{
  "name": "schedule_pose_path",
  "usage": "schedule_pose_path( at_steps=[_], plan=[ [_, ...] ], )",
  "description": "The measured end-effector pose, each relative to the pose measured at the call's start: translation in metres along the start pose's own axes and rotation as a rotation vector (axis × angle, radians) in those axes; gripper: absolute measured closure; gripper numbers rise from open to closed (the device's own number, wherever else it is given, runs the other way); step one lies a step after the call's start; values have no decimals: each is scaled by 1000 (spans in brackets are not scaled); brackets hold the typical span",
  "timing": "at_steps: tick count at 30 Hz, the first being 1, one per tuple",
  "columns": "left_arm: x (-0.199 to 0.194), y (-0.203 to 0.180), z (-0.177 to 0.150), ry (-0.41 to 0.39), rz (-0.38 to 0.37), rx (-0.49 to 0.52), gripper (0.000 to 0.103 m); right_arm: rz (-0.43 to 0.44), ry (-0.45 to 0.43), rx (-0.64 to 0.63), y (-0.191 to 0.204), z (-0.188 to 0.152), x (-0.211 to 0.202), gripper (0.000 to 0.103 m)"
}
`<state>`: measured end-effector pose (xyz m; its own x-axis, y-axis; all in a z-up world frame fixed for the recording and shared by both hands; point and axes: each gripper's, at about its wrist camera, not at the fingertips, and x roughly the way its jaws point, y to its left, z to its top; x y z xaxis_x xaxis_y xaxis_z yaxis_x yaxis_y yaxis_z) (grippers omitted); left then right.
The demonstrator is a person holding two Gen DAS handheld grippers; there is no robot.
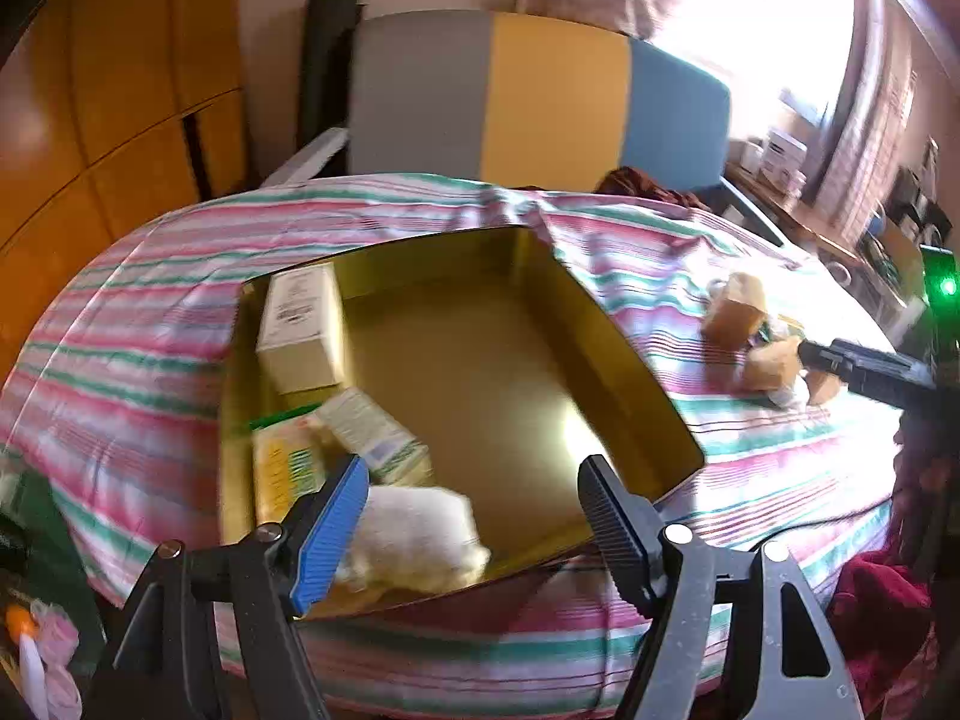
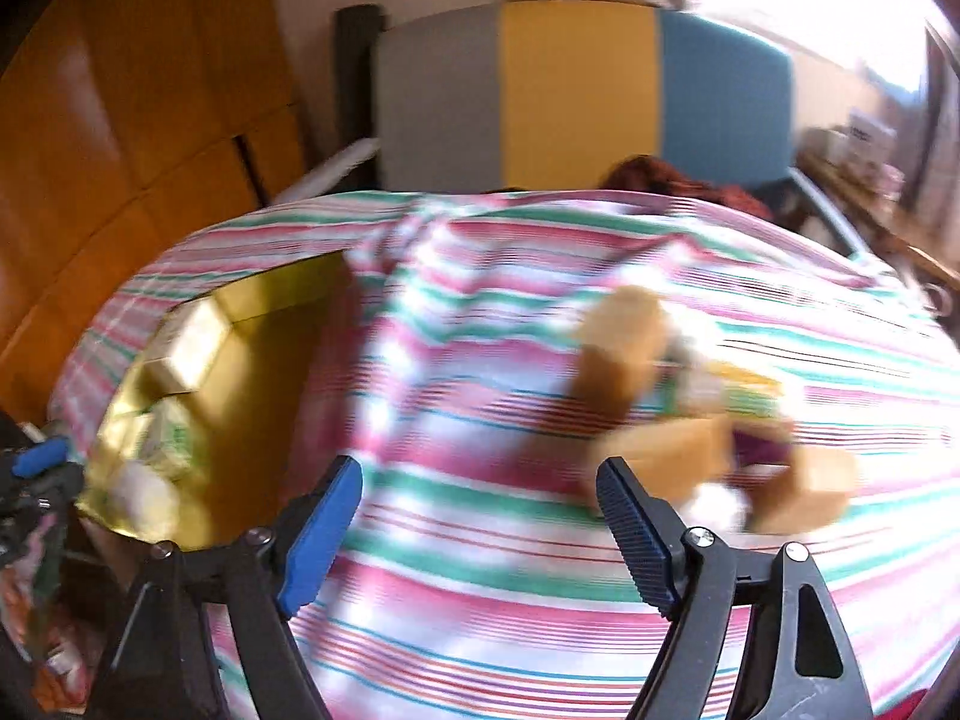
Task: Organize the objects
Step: 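Move the left tool to the pile and grasp a yellow sponge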
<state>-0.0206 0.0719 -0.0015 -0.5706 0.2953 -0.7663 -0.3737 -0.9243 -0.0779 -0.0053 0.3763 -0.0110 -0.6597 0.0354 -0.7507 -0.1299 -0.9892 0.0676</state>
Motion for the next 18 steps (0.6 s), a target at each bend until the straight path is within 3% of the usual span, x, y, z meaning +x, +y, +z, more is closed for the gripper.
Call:
schedule_pose_path(
  at_steps=[7,9,12,18],
  plan=[
    [18,-52,15,35,-84,78,29,-192,-67,127,-95,-11,-14,19],
    [24,-66,17,53,-104,97,30,-225,-76,218,-121,-23,-14,18],
    [34,-86,20,81,-133,124,33,-211,-56,370,-152,-25,-12,18],
    [55,-128,30,128,-195,181,38,-176,-91,468,-169,-26,-20,17]
  ],
)
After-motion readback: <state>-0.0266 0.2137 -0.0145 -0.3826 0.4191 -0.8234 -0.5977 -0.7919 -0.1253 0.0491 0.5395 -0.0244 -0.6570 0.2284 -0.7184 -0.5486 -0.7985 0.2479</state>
